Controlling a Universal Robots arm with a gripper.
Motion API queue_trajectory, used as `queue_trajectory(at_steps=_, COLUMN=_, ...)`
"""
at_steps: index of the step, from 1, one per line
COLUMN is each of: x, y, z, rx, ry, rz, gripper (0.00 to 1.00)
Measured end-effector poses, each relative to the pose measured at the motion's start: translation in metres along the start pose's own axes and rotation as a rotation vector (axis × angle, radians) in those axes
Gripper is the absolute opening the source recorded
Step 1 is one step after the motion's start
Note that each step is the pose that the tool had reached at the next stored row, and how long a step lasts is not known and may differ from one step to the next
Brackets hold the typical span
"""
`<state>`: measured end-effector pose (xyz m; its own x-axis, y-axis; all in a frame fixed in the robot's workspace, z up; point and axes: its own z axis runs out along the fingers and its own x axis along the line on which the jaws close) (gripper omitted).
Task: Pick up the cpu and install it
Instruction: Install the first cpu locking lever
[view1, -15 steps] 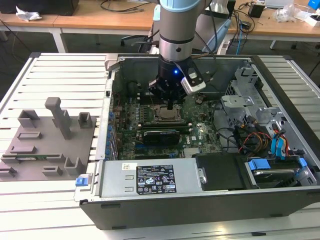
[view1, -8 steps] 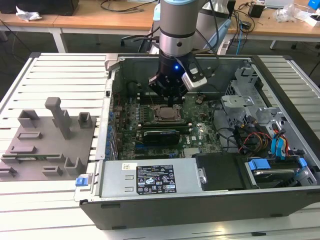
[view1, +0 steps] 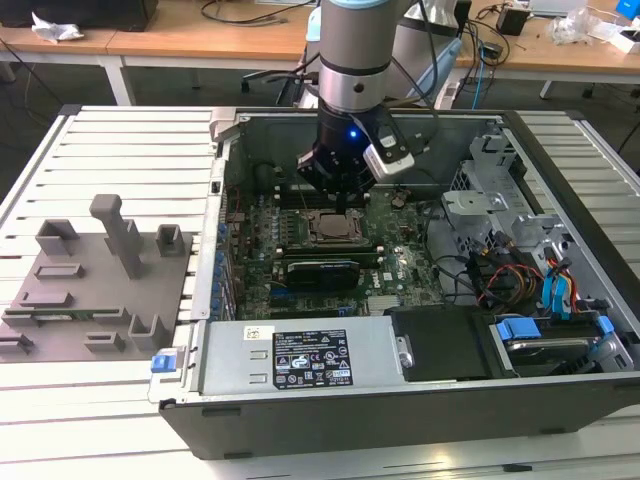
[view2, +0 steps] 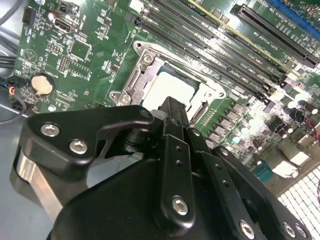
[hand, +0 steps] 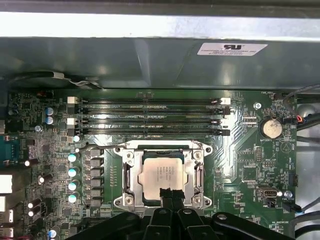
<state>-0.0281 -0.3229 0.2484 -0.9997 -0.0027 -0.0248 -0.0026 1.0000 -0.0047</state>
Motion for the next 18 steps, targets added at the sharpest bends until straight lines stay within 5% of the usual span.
queue_trajectory(at_steps=3, x=-0.0003, y=0.0000, z=-0.0123, rx=0.0009, ry=-0.0001, rz=0.000, gripper=0.11)
queue_trajectory(at_steps=9, x=0.0037, y=-0.0001, z=-0.0132, rx=0.0011, ry=-0.0002, rz=0.000, gripper=0.11)
queue_trajectory(at_steps=16, x=0.0367, y=0.0000, z=-0.0132, rx=0.0010, ry=-0.0021, rz=0.000, gripper=0.11)
queue_trajectory(at_steps=18, x=0.0537, y=0.0001, z=-0.0134, rx=0.0009, ry=-0.0032, rz=0.000, gripper=0.11)
